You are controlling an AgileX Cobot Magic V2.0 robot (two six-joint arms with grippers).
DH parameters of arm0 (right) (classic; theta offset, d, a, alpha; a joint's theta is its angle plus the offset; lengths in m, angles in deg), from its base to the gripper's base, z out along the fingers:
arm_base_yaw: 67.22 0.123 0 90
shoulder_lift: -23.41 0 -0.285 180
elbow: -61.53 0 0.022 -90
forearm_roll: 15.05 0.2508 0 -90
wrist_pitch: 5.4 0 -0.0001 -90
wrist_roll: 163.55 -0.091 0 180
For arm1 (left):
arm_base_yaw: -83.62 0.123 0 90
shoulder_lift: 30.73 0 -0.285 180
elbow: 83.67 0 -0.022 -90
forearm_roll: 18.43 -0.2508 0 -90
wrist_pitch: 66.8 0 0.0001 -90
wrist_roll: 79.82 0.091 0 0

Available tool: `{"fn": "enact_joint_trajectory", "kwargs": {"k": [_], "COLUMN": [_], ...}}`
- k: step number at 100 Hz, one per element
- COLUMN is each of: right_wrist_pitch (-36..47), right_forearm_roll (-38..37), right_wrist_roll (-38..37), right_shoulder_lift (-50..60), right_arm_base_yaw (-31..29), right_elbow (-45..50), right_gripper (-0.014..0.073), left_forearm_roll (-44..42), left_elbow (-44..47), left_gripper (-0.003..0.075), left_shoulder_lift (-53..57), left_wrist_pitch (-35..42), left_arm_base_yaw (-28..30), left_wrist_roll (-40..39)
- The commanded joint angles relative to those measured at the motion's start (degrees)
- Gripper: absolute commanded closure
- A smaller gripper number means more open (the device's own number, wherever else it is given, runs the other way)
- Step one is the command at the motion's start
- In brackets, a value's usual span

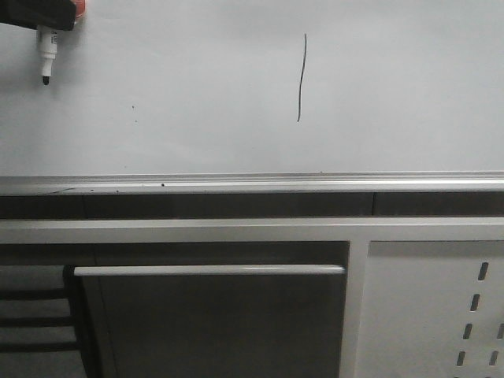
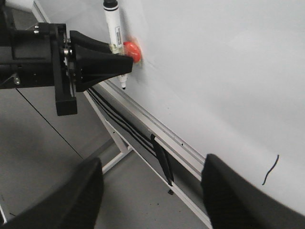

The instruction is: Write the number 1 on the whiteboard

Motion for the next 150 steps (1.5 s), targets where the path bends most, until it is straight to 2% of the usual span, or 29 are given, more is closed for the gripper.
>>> {"fn": "enact_joint_trajectory", "kwargs": {"k": [1,35,59,150], "right_wrist_pitch": [3.3,3.3,3.3,3.3], "right_forearm_roll": [1.6,1.6,1.6,1.6], "right_wrist_roll": [0.2,0.2,0.2,0.2], "right_shoulder_lift": [1.5,1.5,1.5,1.5], "right_arm_base_yaw": [-0.5,-0.5,-0.5,-0.5], "right_elbow": [-2.0,-2.0,-2.0,-2.0], "right_gripper": [0.0188,0.0188,0.0188,0.0188], "left_forearm_roll": [4.4,4.4,4.4,4.4], "left_elbow": [-3.0,-3.0,-3.0,-3.0], "left_gripper": [0.074,0.0732,0.0619,0.0614], "left_shoulder_lift": [-0.5,-0.8,-0.8,-0.8], "left_wrist_pitch": [5.8,5.4,5.4,5.3], "left_arm_base_yaw": [0.5,0.5,0.5,0.5], "left_wrist_roll": [-0.7,-0.7,-0.7,-0.7]}}
